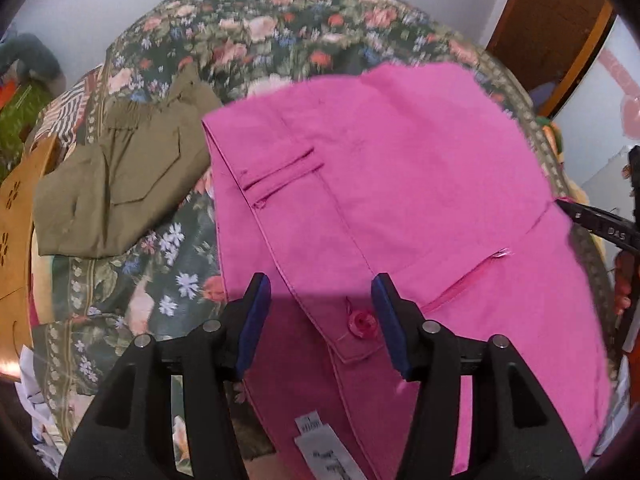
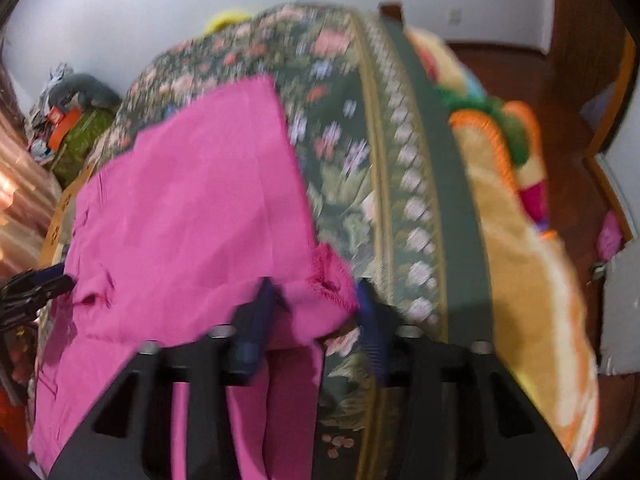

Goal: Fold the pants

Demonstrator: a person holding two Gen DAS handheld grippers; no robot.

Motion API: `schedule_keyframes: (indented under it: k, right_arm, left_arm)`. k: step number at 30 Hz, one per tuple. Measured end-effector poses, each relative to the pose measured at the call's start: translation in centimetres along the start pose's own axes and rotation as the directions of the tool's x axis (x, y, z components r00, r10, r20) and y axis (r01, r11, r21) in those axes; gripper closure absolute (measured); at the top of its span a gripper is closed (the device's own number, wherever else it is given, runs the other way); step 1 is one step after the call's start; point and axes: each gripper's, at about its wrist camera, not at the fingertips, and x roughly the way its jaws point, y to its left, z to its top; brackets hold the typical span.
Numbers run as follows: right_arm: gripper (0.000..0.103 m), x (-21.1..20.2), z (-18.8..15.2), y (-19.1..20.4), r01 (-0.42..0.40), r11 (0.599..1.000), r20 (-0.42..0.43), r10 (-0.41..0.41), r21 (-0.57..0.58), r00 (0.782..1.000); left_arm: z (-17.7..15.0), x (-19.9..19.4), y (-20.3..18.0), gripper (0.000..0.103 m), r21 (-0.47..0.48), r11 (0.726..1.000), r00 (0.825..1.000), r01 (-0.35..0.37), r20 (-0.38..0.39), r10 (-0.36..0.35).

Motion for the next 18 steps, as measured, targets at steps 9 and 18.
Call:
schedule_keyframes:
  k: [9,18]
  right_arm:
    - [0.099,-0.5,-1.9,1.1,0.074,0.992,0.052,-0.069,-0.103,0.996]
    - [0.097,-4.6,-2.0,0.9,0.099,0.991,0.084,-0.091,-0.093,0.992]
  left_arm:
    - [1.5,1.6,0.2,0.042,0.016,0.998,0.998,-0.057,0.009,0.057]
    - [0.9,-0.7,0.6,0.043,0.003,0.994,0.994,-0.108,0.024,0.108]
